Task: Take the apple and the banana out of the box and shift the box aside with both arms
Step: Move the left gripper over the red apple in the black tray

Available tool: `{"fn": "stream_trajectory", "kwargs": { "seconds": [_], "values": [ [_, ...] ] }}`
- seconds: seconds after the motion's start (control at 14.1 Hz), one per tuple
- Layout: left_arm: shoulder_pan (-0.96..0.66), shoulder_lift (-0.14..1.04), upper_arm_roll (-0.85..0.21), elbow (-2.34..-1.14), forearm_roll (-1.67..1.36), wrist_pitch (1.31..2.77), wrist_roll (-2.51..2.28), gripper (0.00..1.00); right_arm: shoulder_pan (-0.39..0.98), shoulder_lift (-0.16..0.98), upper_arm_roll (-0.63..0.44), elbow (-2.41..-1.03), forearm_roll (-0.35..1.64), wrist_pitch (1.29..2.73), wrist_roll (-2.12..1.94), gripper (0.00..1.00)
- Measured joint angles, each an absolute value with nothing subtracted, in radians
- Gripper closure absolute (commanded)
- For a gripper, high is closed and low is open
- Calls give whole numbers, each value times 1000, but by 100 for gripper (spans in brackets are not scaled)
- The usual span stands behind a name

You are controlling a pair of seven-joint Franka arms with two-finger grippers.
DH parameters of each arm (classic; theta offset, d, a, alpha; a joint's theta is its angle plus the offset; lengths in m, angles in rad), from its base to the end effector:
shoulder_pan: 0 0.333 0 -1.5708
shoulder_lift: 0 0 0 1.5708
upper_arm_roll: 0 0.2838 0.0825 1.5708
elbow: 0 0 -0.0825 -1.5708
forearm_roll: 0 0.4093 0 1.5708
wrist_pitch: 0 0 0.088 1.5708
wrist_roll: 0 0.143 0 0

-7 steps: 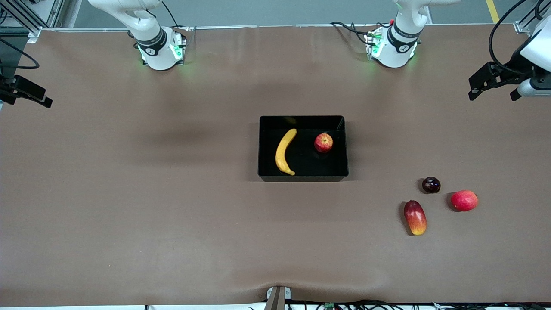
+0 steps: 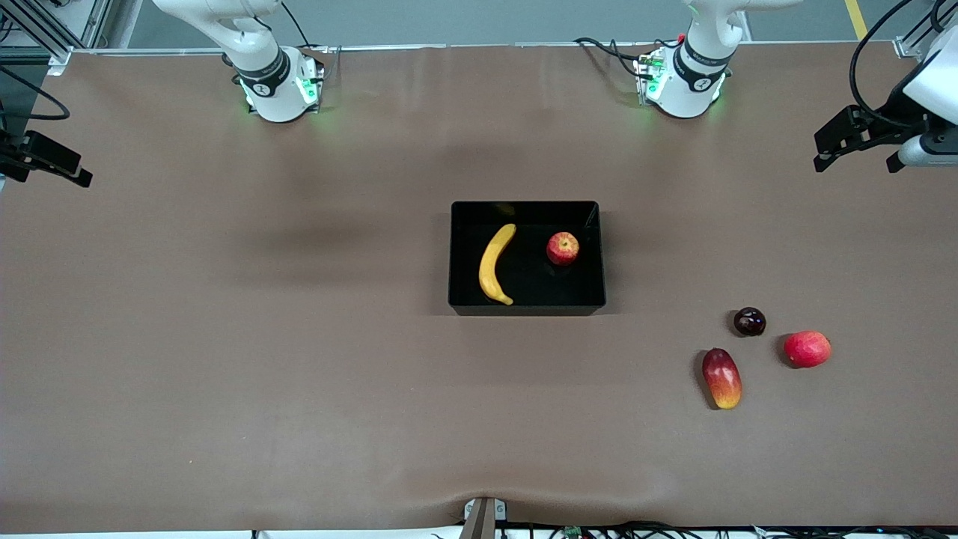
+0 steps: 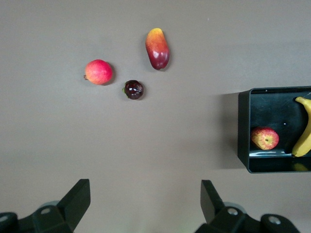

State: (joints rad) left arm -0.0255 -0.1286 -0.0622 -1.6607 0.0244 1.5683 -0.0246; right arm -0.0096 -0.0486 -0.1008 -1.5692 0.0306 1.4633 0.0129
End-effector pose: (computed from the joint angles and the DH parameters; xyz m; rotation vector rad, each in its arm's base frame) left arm 0.5425 -0.0459 0.5835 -3.1092 0.0968 -0.0587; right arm 0.5500 -0.0574 0.5756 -3.0966 0.1870 0.0865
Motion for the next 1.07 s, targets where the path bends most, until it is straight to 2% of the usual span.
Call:
{"fn": "stream_trajectory", "kwargs": {
  "seconds": [0.21, 0.57, 0.93, 1.07],
  "values": [
    [-41, -93, -143, -1660, 20, 1574, -53, 0, -9, -49, -99, -1568, 31, 1466, 13, 0],
    [-53, 22, -268, -1680, 20, 1671, -184, 0, -9, -49, -98, -1567, 31, 1468, 13, 0],
    [-57, 71, -400, -1867, 20, 1951, -513, 0, -9, -49, -97, -1565, 31, 1469, 13, 0],
    [-58, 87, -441, -1919, 20, 2007, -635, 0, -9, -49, -97, -1565, 31, 1470, 13, 0]
  ]
}}
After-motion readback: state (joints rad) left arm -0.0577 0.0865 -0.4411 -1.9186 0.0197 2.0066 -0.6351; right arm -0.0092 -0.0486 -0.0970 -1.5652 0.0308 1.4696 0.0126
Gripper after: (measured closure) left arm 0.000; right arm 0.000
